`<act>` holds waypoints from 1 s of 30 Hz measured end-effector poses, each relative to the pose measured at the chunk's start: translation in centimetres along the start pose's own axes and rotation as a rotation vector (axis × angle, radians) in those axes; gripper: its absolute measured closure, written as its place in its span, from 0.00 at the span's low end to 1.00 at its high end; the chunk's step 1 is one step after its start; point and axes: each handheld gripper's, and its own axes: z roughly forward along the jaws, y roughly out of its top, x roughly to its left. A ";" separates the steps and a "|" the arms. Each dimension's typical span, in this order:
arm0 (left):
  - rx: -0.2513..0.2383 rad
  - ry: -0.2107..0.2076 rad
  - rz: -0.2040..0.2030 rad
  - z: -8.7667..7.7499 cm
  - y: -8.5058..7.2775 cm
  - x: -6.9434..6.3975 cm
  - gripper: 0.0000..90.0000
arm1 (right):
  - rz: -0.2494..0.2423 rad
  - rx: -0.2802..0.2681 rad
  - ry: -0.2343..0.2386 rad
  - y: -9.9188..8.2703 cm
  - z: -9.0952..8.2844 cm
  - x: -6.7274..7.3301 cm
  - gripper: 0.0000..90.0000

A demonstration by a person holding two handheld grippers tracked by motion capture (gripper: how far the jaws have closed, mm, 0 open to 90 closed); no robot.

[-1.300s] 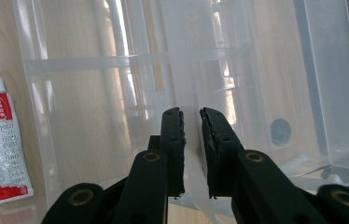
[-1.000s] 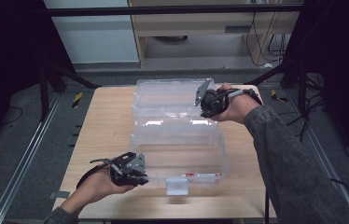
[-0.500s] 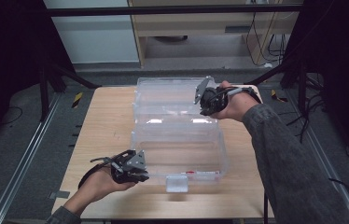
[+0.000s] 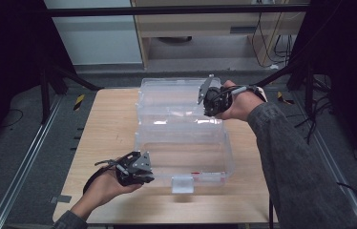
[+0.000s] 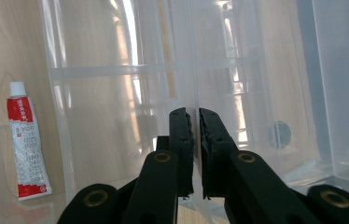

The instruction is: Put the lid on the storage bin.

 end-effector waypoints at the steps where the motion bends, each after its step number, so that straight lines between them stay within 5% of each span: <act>1: 0.006 0.004 0.004 0.0 0.0 0.0 0.89 | -0.003 -0.005 0.003 0.0 -0.1 0.1 0.95; 30: 0.012 0.018 -0.012 0.1 0.2 0.1 0.85 | -0.051 -0.089 -0.005 -0.4 -2.7 4.2 0.98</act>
